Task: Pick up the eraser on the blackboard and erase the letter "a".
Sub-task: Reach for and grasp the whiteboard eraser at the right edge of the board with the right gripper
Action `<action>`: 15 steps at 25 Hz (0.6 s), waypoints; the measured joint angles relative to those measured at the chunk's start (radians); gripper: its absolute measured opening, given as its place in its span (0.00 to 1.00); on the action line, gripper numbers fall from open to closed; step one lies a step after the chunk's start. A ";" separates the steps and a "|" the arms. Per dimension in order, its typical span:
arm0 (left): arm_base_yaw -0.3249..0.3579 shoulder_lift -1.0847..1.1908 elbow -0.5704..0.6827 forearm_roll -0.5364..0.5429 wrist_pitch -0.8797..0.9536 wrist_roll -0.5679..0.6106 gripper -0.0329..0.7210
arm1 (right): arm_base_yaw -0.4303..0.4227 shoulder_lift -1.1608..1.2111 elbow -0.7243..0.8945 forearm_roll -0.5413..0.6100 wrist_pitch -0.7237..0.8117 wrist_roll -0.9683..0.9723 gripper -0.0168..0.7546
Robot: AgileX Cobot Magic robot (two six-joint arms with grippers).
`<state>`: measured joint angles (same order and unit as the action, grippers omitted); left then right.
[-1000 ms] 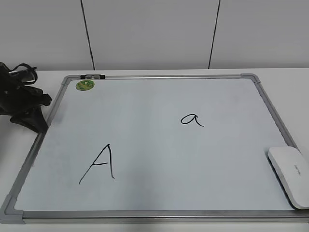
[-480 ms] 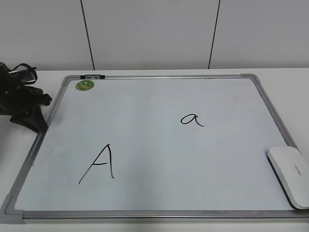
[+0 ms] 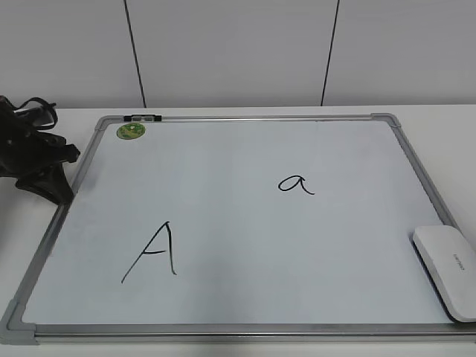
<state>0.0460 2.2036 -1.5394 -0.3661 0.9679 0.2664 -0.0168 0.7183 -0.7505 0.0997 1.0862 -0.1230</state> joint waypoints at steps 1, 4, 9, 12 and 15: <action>0.000 0.000 0.000 0.000 0.000 0.000 0.09 | 0.000 0.053 -0.011 0.002 0.007 -0.002 0.78; 0.000 0.000 0.000 0.000 0.000 0.000 0.09 | 0.000 0.186 -0.038 0.020 0.006 -0.021 0.78; 0.000 0.000 0.000 -0.002 0.000 0.000 0.09 | 0.000 0.364 -0.041 0.030 -0.036 -0.029 0.78; 0.000 0.000 0.000 -0.002 0.002 0.000 0.09 | 0.000 0.432 -0.041 0.030 -0.074 -0.030 0.78; 0.000 0.000 0.000 -0.002 0.002 0.000 0.09 | 0.000 0.488 -0.041 0.030 -0.102 -0.030 0.78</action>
<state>0.0460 2.2036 -1.5394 -0.3682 0.9699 0.2664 -0.0168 1.2062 -0.7916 0.1297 0.9840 -0.1531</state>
